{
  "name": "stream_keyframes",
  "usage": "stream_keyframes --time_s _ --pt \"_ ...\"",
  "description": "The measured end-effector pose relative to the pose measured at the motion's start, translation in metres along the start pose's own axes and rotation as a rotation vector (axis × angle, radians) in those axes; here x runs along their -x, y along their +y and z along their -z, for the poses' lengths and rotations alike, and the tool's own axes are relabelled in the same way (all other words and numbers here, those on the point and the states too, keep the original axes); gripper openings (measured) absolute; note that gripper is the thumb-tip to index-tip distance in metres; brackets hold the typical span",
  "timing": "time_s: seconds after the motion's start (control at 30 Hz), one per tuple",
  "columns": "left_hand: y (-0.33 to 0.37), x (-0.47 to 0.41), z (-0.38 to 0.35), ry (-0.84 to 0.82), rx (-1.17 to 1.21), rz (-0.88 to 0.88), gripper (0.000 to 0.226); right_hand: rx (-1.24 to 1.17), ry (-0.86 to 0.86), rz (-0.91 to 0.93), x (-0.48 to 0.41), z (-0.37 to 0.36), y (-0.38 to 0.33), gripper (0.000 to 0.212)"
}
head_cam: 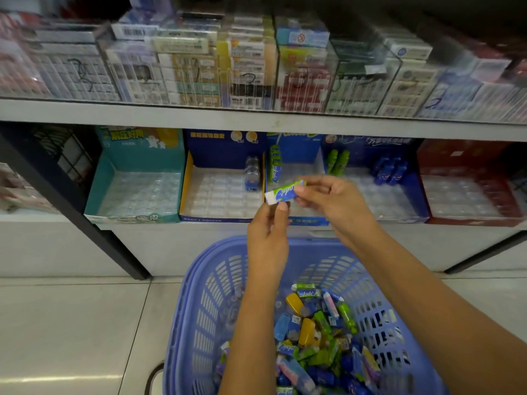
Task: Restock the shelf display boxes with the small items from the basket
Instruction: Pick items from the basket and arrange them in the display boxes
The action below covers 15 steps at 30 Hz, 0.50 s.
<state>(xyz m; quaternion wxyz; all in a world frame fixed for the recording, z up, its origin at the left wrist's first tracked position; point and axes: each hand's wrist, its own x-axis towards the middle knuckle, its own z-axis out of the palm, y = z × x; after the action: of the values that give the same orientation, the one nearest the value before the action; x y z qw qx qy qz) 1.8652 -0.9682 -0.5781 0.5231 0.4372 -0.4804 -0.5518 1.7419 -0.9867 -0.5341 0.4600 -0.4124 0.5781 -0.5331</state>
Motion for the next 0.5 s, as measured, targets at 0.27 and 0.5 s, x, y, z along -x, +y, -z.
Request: stream_keyframes --time_s 0.27,0.5 --pt "-0.017 0.003 -0.003 -0.228 -0.844 -0.115 0.055 0.738 0.109 0.307 -0.070 -0.008 0.005 0.020" --pt "-0.018 0.002 0.001 -0.252 -0.787 -0.109 0.057 0.779 0.015 0.377 -0.079 -0.014 -0.002 0.018"
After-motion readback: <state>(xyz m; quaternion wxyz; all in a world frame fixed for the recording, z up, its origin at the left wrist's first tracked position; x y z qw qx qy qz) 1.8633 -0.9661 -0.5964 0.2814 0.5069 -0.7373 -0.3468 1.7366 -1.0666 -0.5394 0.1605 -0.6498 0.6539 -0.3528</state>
